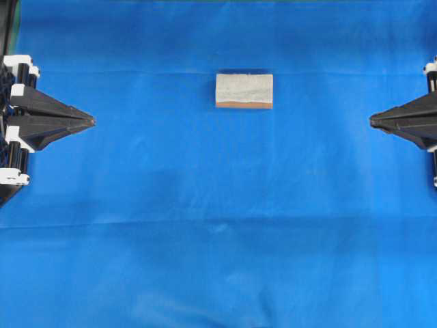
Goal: Hand over the sponge with the left arm and wipe it with the right arm.
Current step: 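Reach the left gripper to the sponge and grasp its left end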
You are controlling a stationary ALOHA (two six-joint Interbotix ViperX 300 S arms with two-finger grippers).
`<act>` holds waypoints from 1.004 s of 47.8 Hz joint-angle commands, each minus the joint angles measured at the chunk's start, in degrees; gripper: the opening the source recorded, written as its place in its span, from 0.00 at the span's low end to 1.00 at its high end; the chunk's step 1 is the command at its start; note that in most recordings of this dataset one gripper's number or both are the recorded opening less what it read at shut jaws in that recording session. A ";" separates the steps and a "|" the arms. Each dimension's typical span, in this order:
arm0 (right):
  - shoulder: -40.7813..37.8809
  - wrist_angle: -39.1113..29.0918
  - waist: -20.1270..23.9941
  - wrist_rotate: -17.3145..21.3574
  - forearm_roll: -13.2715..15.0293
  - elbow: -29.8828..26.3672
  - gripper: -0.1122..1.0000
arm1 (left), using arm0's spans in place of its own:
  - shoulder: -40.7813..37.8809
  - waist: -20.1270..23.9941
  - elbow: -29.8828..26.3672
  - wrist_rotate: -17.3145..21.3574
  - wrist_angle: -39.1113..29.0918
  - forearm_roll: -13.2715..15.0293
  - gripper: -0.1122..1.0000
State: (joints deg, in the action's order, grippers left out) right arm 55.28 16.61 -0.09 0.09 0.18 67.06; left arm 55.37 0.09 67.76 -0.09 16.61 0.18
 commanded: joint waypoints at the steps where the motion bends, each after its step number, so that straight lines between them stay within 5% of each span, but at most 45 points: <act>1: -0.26 0.26 0.00 0.09 -0.09 -1.14 0.10 | -1.41 0.26 -1.32 0.88 0.26 1.49 0.10; 15: -1.14 -4.48 0.00 0.18 -0.09 -3.16 0.10 | -6.15 5.19 -2.37 0.62 0.97 1.49 0.10; 29: -1.58 -4.75 0.00 0.18 -0.09 -2.90 0.10 | -19.25 9.93 -6.42 1.23 4.92 1.41 0.11; 33: -1.67 -4.92 0.00 0.18 -0.09 -2.99 0.10 | -23.64 11.43 -8.35 1.93 5.01 1.41 0.26; 43: -1.67 -5.63 0.00 0.26 -0.18 -2.90 0.10 | -35.77 12.83 -15.21 5.63 4.48 1.41 0.81; 48: -1.67 -5.71 0.00 0.26 -0.09 -2.90 0.10 | -41.84 13.27 -18.37 8.17 4.31 1.41 0.94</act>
State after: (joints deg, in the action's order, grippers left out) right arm 53.88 10.72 -0.09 0.26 0.18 65.39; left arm 16.79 12.83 52.56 7.38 20.74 1.58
